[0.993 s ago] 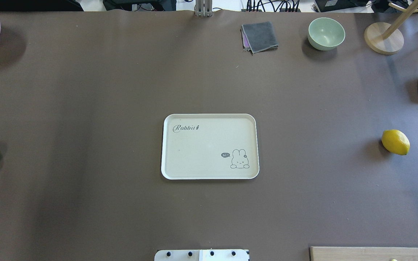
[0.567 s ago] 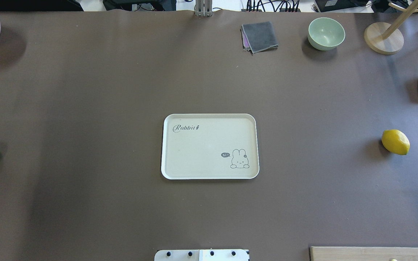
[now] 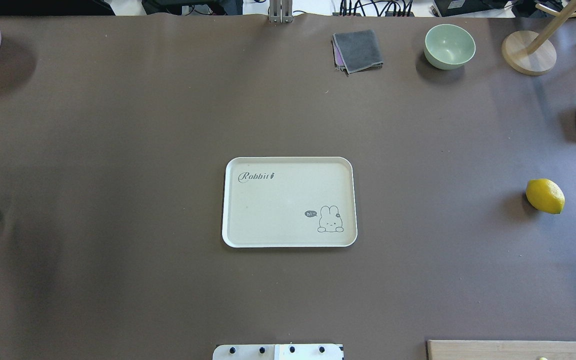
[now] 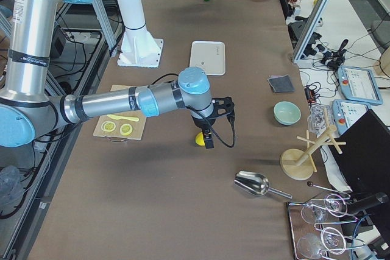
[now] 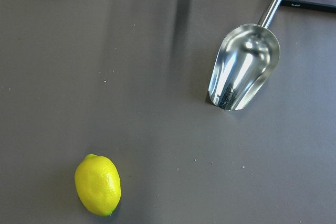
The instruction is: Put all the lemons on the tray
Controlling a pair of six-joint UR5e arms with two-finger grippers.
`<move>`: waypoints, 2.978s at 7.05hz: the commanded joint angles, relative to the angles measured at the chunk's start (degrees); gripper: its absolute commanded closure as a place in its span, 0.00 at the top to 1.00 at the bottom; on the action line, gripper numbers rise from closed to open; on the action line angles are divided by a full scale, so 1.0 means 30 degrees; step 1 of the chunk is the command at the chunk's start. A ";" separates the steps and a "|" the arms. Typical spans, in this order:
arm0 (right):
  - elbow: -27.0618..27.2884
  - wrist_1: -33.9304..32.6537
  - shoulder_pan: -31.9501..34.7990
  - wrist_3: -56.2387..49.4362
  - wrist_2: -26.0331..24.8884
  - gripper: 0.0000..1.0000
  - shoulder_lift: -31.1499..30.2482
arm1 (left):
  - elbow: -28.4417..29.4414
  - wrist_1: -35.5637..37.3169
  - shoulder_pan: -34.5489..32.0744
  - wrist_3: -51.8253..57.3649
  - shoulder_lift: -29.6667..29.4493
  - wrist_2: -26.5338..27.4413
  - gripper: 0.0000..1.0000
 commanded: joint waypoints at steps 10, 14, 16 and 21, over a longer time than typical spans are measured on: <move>-0.0098 -0.0029 -0.0003 -0.0030 0.0053 1.00 -0.0127 | -0.0151 -0.2621 0.2766 -0.8309 -0.4651 0.1260 0.00; -0.0098 0.0058 -0.0003 -0.0234 0.0023 1.00 -0.0156 | -0.0064 -0.2272 0.7523 -1.4819 -1.0483 0.5165 0.00; -0.0098 0.0847 -0.0003 -0.0352 0.0023 1.00 -0.0359 | -0.0209 0.1258 1.0285 -1.6146 -1.3589 0.8947 0.00; -0.0128 0.0967 -0.0003 -0.0323 0.0111 1.00 -0.0420 | -0.0877 0.1510 1.1705 -1.5944 -1.3693 1.0929 0.98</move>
